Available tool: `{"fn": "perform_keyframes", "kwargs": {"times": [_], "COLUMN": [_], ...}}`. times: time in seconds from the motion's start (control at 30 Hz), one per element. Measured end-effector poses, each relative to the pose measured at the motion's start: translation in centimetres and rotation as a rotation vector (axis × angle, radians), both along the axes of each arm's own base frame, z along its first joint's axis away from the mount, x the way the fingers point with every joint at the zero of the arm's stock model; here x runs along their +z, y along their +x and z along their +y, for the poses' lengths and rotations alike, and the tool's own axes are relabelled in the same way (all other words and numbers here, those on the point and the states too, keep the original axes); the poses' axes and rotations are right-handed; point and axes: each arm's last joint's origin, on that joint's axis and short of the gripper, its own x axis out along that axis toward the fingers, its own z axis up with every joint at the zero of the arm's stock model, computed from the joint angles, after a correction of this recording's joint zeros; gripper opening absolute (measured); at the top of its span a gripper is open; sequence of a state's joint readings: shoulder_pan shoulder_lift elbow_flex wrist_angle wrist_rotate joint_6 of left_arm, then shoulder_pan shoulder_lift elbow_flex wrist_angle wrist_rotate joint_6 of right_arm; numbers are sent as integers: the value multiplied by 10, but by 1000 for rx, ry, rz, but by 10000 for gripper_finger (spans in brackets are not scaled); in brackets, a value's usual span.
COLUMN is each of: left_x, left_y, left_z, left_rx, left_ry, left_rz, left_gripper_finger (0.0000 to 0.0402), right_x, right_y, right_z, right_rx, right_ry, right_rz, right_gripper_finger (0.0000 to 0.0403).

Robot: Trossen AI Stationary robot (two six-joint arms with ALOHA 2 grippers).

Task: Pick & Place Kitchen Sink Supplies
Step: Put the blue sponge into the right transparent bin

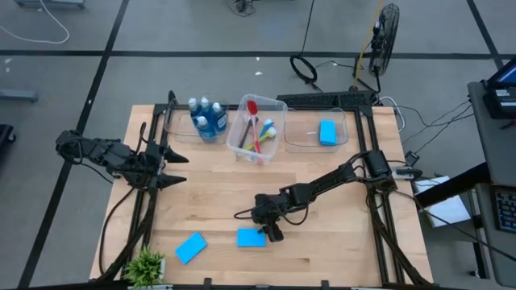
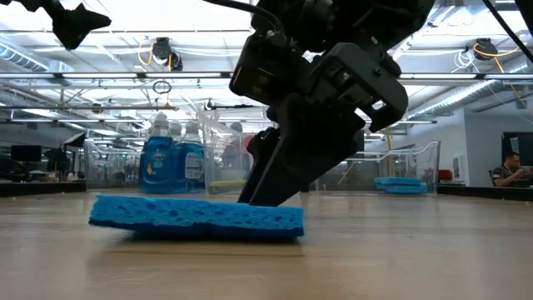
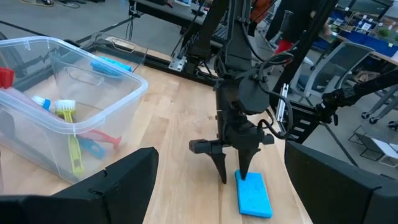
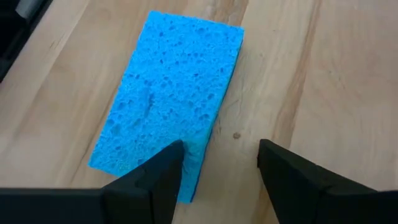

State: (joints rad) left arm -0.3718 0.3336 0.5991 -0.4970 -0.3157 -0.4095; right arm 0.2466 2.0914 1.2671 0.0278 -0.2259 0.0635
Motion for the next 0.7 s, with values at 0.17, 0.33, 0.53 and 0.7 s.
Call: {"fn": "perform_keyframes", "kwargs": {"times": [0.17,0.33,0.53,0.7], "left_x": [0,0,0,0], "left_y": [0,0,0,0], "left_z": [0,0,0,0], "left_rx": [0,1,1,1], "left_ry": [-2,-4,-5,-5], "left_rz": [0,0,0,1], "left_gripper_finger": [349,349,349,349], "right_x": [-3,-4,-6,-9], "right_y": [-2,-7,-9,-14], "right_z": [-4,-10,-16,-21], "right_rx": [-33,-84,-107,-126], "right_ry": [-11,-56,-61,-74], "right_rz": [42,112,155,226], "right_gripper_finger": [198,178,164,162]}}
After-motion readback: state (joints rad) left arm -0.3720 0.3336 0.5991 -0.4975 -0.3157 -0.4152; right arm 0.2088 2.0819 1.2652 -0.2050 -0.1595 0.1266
